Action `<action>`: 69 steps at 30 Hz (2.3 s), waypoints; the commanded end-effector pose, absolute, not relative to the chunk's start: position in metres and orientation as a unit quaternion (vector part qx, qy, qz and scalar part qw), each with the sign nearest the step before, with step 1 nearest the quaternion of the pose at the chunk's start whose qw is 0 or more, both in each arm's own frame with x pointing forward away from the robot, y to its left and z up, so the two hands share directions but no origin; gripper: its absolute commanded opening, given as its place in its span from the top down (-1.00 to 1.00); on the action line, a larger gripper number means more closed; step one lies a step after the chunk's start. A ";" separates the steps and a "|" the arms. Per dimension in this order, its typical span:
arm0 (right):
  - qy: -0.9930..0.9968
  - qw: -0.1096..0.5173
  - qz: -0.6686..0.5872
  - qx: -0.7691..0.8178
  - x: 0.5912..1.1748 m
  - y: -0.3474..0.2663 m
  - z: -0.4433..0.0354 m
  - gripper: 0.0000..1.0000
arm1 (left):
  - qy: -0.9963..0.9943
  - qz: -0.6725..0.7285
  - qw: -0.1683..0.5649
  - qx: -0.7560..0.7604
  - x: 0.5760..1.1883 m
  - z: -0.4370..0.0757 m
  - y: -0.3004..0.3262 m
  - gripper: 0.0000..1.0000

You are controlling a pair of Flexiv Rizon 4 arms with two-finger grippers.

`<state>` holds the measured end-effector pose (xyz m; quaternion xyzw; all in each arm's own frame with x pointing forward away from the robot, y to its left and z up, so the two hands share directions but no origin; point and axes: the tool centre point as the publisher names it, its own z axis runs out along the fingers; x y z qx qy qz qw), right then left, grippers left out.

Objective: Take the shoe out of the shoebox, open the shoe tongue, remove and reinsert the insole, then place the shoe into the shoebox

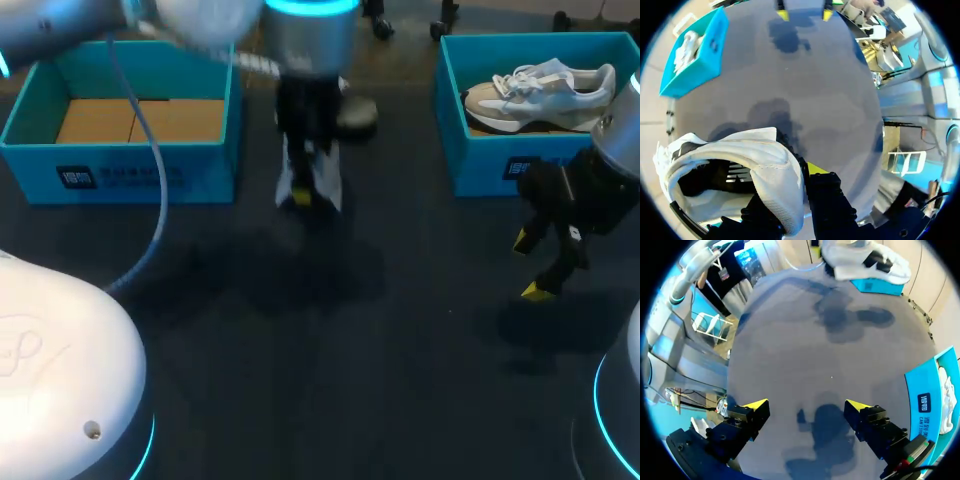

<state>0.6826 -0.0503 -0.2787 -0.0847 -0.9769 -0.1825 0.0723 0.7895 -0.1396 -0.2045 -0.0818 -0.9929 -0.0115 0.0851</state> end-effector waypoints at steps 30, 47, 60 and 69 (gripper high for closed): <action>-0.977 0.072 -0.182 -0.085 0.682 -0.051 -0.279 -1.00 | -0.991 0.000 0.125 -0.044 0.875 -0.129 0.003 1.00; -0.977 0.072 -0.182 -0.085 0.682 -0.051 -0.279 -1.00 | -0.986 -0.012 0.107 -0.125 0.936 -0.141 0.143 1.00; -0.977 0.072 -0.182 -0.085 0.682 -0.051 -0.279 -1.00 | -0.947 -0.039 0.122 -0.293 0.956 -0.138 0.185 1.00; -0.977 0.072 -0.182 -0.085 0.682 -0.051 -0.279 -1.00 | -0.921 -0.053 0.110 -0.370 0.976 -0.138 0.203 1.00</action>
